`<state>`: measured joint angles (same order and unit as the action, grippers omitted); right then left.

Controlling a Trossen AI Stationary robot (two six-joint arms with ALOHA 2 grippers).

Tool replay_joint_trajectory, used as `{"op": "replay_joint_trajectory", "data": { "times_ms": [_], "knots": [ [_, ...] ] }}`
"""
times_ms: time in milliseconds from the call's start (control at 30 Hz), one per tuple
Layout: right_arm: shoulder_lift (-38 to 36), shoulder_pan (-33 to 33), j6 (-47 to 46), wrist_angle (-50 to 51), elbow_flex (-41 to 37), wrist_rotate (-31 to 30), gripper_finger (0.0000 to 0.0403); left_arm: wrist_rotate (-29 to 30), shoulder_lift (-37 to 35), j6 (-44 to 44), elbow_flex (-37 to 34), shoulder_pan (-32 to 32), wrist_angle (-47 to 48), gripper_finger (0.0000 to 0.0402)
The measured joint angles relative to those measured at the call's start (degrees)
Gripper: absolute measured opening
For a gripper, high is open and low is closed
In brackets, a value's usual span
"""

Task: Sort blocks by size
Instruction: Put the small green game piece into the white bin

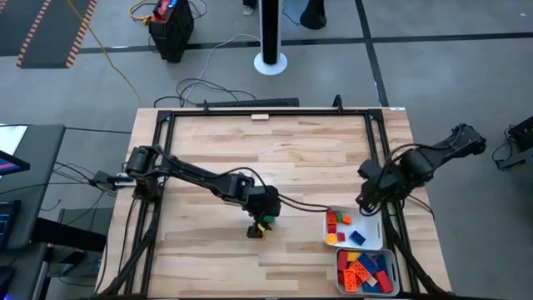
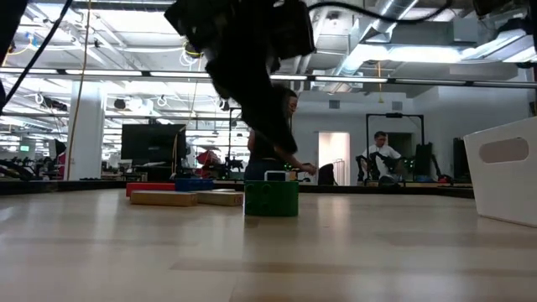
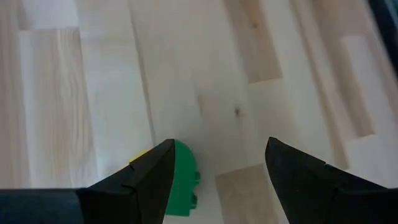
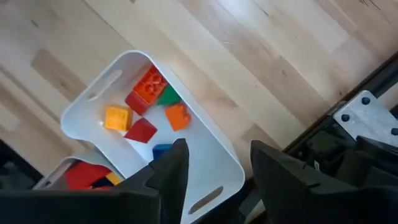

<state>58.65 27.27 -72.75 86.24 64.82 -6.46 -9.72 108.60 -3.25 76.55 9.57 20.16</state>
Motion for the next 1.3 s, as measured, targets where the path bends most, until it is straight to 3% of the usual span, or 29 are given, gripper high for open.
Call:
{"op": "replay_joint_trajectory", "data": {
  "times_ms": [600,900,1133,1300],
  "knots": [
    [-3.9,0.1,-0.8,-0.1,0.0,-1.6,0.0203,1.9,4.3,5.1,0.1,0.1,3.5,0.0229],
    [-3.9,0.1,-0.3,-0.1,0.0,-1.7,0.0203,2.5,5.9,4.5,0.0,0.0,5.6,0.0183],
    [-3.9,0.1,0.2,-1.9,0.0,-3.0,0.0203,5.0,5.9,0.9,0.0,-0.2,5.8,0.0099],
    [-3.9,0.1,0.6,-1.9,0.0,-3.1,0.0203,-0.1,5.5,-2.4,0.7,-2.1,6.0,0.0083]
  ]
}}
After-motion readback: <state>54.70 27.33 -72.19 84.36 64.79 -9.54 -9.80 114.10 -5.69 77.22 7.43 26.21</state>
